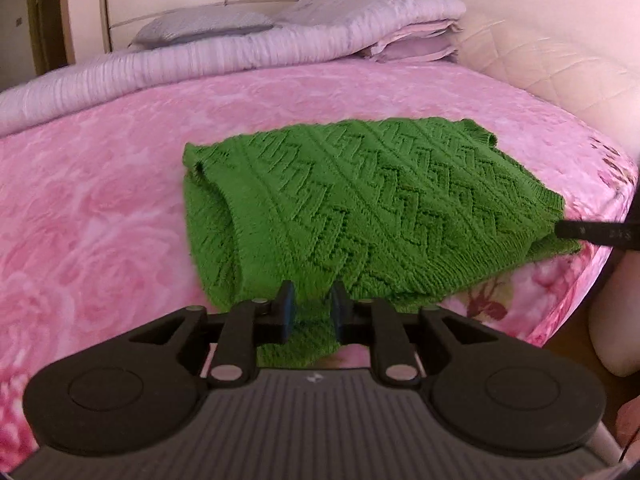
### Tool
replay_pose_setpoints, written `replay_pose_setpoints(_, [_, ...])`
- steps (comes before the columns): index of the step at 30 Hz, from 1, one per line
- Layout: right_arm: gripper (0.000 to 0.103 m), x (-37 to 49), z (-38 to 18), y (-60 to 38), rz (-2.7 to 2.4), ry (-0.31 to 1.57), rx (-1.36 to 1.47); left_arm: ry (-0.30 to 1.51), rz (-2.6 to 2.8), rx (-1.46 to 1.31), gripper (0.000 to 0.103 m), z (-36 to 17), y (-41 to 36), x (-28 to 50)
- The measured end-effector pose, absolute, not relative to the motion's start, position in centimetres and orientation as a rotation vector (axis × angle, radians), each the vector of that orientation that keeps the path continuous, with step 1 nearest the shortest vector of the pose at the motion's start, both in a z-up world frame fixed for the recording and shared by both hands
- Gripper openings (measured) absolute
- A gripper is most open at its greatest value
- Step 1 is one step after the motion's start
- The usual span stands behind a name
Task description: Fold clothes
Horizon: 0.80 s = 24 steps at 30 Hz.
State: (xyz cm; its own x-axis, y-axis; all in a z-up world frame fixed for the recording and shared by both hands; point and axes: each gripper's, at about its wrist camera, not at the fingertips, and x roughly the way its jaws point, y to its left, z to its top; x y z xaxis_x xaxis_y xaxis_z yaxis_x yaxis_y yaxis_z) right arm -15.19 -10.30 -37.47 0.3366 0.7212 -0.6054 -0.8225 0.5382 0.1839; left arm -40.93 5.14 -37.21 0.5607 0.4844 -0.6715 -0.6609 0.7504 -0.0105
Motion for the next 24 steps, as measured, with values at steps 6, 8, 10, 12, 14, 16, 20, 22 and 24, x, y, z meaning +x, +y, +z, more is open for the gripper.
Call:
replay_pose_setpoints(6, [0.044, -18.0, -37.4, -12.5, 0.985, 0.776, -0.149, 0.743, 0.716, -0.293, 0.023, -36.4, 3.5, -41.6])
replay_pose_setpoints(8, [0.045, -18.8, -36.9, -13.1, 0.981, 0.774, -0.156, 0.749, 0.729, -0.293, 0.026, -36.0, 3.0, -41.8])
replay_pose_setpoints(10, [0.046, -19.4, -36.3, -13.7, 0.978, 0.772, -0.144, 0.751, 0.743, -0.296, 0.028, -35.5, 2.5, -42.1])
replay_pose_setpoints(12, [0.047, -19.9, -35.6, -14.1, 0.975, 0.768, -0.126, 0.752, 0.758, -0.301, 0.03, -35.0, 2.0, -42.4])
replay_pose_setpoints(14, [0.047, -20.4, -34.9, -14.6, 0.978, 0.756, -0.116, 0.753, 0.773, -0.305, 0.031, -34.5, 1.4, -42.7])
replay_pose_setpoints(16, [0.048, -21.0, -34.2, -15.1, 0.982, 0.741, -0.111, 0.753, 0.786, -0.307, 0.032, -34.0, 0.9, -43.1])
replay_pose_setpoints(20, [0.048, -22.5, -33.1, -16.0, 0.993, 0.72, -0.109, 0.743, 0.792, -0.306, 0.034, -33.0, -0.2, -44.1])
replay_pose_setpoints(22, [0.048, -23.1, -32.7, -16.3, 1.001, 0.71, -0.108, 0.738, 0.796, -0.3, 0.035, -32.6, -0.7, -44.6])
replay_pose_setpoints(24, [0.048, -23.8, -32.2, -16.7, 1.01, 0.697, -0.108, 0.73, 0.801, -0.295, 0.036, -32.2, -1.1, -45.0])
